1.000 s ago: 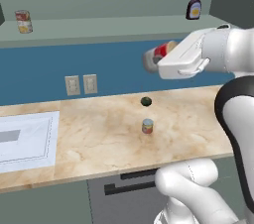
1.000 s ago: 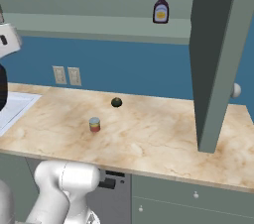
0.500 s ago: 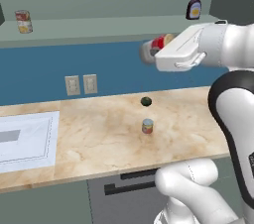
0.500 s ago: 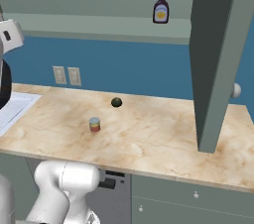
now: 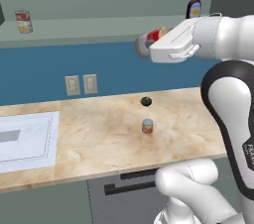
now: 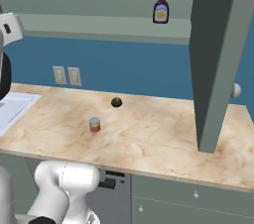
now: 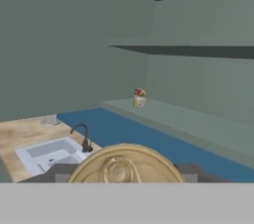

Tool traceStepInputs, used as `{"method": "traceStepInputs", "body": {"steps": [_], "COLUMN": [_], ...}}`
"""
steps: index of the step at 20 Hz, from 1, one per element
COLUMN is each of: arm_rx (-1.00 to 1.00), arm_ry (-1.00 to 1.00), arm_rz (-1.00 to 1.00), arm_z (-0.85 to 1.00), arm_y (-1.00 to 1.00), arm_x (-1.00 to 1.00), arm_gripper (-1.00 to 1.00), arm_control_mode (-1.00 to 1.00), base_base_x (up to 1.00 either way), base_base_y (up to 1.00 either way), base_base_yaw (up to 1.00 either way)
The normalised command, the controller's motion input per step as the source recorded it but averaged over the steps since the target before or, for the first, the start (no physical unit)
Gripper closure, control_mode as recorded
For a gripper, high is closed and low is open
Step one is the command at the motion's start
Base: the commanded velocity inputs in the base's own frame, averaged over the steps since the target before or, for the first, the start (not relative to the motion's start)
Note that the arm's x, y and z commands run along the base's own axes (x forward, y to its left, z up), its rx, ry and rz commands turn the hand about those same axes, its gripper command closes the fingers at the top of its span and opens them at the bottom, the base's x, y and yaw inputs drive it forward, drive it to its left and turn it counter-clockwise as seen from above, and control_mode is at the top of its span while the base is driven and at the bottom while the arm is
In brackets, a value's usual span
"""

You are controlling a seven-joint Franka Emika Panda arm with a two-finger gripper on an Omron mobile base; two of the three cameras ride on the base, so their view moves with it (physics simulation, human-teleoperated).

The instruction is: Pick the cans from the counter and place them in their designated side in the cabinet.

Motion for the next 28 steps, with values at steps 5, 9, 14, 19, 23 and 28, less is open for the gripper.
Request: {"method": "traceStepInputs", "body": {"steps": [5,9,14,19,23,28], "arm_rx": [0.00,0.00,0.00,0.00,0.00,0.00], "arm_ry": [0.00,0.00,0.00,0.00,0.00,0.00], "arm_rz": [0.00,0.00,0.00,0.00,0.00,0.00], "arm_z": [0.01,0.00,0.00,0.00,0.00,0.00], "arm_y": [0.12,0.12,0.12,0.13,0.13,0.11], "arm_x": [0.22,0.20,0.21,0.20,0.19,0.16], "arm_gripper": [1.00,1.00,1.00,1.00,1.00,1.00], "arm_control_mode": [-1.00,-1.00,-1.00,-1.00,-1.00,-1.00], "base_base_x": [0.00,0.00,0.00,0.00,0.00,0.00], "base_base_y": [0.00,0.00,0.00,0.00,0.00,0.00], "base_base_yaw": [0.00,0.00,0.00,0.00,0.00,0.00]}}
